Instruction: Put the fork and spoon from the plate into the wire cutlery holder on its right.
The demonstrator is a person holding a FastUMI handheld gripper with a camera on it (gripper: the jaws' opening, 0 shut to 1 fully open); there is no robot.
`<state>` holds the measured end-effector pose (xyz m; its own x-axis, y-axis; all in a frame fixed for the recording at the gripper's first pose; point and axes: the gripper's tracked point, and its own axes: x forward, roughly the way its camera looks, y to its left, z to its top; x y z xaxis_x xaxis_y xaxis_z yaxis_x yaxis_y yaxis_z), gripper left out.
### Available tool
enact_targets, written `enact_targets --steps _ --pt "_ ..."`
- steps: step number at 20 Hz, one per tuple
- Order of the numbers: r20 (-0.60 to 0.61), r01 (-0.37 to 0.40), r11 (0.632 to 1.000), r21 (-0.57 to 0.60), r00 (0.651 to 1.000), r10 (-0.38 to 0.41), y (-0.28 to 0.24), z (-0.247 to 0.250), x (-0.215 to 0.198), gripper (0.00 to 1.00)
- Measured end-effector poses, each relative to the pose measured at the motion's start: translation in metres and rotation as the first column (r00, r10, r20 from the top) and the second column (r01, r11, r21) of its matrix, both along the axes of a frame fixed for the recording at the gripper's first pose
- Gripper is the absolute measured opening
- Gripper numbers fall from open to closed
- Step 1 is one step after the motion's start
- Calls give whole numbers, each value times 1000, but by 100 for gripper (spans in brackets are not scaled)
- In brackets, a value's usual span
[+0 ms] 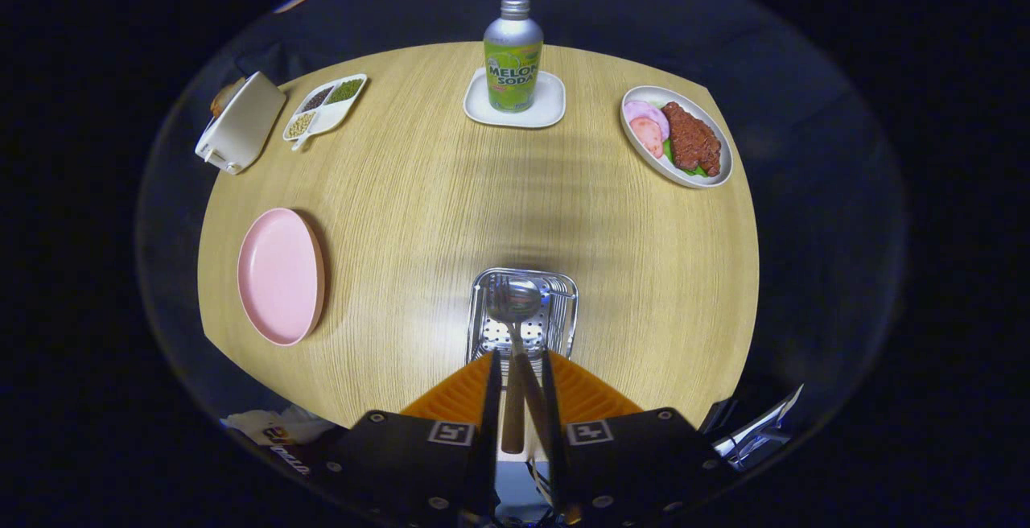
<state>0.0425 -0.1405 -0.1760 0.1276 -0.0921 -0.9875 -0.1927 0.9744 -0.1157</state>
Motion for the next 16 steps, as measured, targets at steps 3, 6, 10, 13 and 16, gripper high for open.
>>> enact_targets --steps 3,6,10,13,16 --pt "45 8 1000 6 999 -8 -1 10 2 81" --pt "119 21 999 31 993 -25 0 23 7 100" --pt "284 40 994 101 957 -67 3 60 17 100" --pt "423 41 990 135 901 -95 -4 91 20 100" --pt "573 25 983 184 810 -128 -6 127 14 100"
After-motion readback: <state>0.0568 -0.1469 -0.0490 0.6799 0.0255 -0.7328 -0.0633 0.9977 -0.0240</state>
